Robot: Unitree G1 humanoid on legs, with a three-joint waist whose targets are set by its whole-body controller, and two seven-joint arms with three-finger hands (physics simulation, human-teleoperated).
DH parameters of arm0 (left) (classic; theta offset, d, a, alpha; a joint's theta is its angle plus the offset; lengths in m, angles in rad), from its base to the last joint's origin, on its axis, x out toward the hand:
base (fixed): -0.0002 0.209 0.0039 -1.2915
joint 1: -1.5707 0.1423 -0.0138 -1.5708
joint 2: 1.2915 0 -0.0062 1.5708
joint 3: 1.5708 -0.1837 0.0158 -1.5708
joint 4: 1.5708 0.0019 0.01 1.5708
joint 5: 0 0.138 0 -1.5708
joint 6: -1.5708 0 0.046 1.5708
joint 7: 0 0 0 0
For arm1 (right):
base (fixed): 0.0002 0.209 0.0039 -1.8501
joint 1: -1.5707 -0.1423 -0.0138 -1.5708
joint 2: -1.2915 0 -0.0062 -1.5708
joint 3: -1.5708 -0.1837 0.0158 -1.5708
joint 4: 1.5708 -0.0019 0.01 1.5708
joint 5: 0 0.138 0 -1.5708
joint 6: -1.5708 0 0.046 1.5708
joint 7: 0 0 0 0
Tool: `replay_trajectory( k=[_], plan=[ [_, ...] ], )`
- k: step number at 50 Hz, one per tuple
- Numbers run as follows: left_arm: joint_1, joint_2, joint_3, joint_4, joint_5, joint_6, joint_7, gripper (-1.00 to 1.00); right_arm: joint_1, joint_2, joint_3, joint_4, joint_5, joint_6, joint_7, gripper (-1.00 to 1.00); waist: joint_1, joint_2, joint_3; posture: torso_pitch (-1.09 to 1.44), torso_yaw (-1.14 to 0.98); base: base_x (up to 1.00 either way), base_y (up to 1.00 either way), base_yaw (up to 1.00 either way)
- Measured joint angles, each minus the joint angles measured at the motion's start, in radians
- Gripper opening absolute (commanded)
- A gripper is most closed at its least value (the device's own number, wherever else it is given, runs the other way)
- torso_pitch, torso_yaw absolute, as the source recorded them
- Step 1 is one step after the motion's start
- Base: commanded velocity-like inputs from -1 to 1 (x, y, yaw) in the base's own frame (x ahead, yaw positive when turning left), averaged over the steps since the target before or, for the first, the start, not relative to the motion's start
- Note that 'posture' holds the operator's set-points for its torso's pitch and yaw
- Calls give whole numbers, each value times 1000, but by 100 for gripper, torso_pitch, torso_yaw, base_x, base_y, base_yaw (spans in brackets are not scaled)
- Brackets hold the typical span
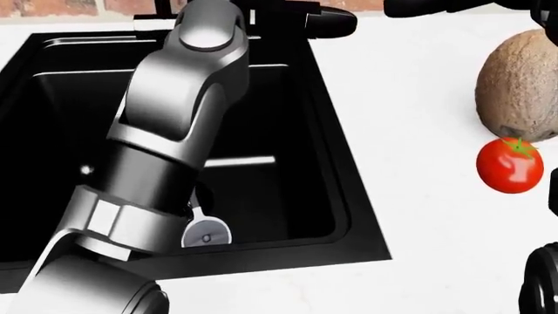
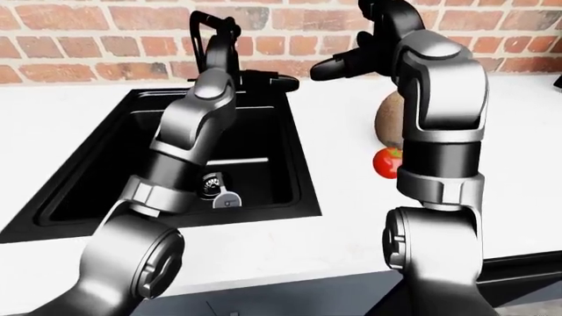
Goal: Turn the sink spout to the right.
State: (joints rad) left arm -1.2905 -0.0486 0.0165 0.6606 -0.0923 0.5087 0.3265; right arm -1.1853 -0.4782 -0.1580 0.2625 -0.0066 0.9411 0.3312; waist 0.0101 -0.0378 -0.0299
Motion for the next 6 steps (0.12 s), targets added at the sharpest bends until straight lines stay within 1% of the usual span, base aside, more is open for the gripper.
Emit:
replay_trajectory(
  k=[6],
  plan=[
    [2, -9, -4, -21, 3, 16, 4, 100, -13, -1, 2, 5, -3, 5, 2, 100, 0, 0, 1, -12, 0, 0, 0, 0]
  ],
)
